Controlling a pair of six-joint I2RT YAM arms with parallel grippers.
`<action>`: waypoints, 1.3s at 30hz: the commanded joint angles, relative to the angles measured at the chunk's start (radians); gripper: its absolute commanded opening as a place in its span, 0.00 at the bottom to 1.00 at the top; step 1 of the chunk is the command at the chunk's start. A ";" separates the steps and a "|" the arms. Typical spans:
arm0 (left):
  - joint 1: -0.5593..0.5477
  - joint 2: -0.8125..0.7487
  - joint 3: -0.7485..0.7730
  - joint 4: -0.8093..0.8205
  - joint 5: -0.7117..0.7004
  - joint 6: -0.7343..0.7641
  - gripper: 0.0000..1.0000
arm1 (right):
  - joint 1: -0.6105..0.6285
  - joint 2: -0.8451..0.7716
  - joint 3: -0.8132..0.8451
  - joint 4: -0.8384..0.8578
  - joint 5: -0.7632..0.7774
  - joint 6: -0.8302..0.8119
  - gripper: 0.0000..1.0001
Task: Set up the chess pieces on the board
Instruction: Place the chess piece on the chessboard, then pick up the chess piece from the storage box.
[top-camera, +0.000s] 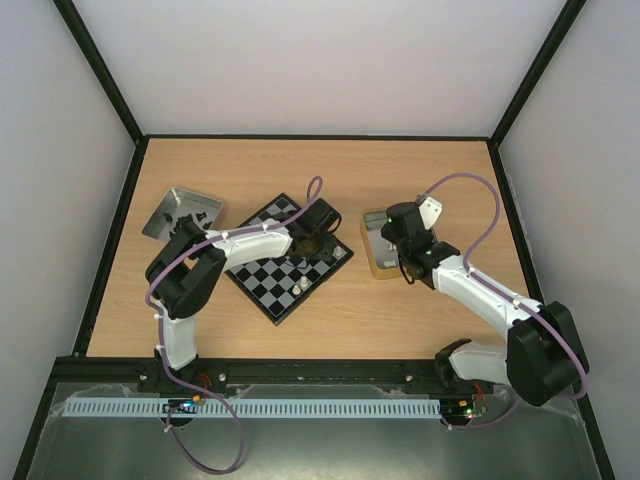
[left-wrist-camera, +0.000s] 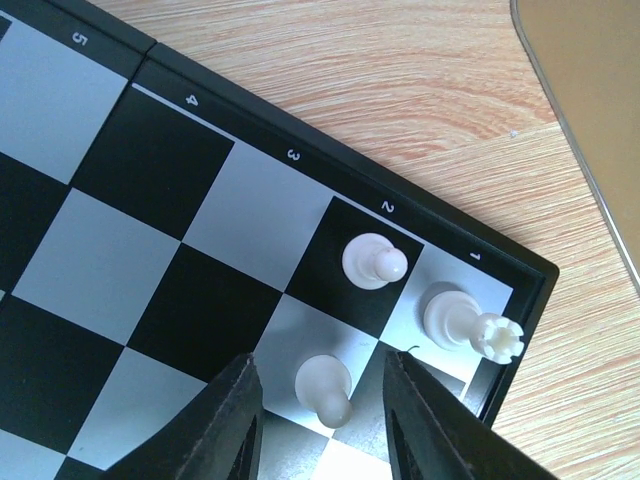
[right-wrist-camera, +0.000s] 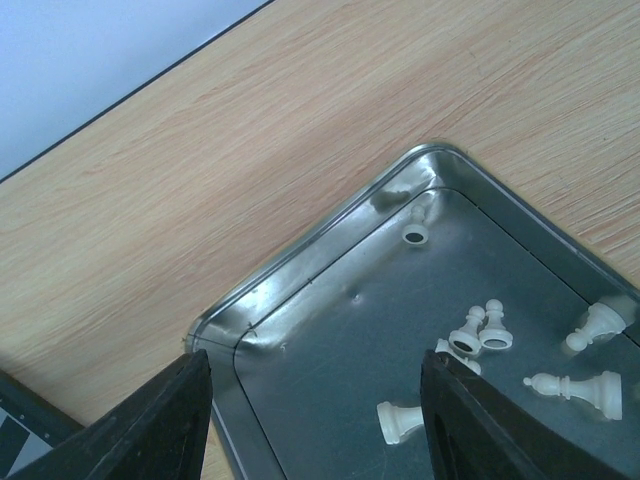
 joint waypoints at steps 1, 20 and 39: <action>-0.005 -0.043 0.010 -0.019 -0.021 0.008 0.38 | -0.006 -0.056 0.009 -0.040 0.019 -0.015 0.57; 0.143 -0.630 -0.257 0.023 0.005 0.029 0.51 | -0.200 0.100 0.141 -0.201 -0.202 -0.151 0.50; 0.332 -0.820 -0.345 0.017 0.207 0.119 0.65 | -0.282 0.489 0.296 -0.062 -0.203 -0.307 0.40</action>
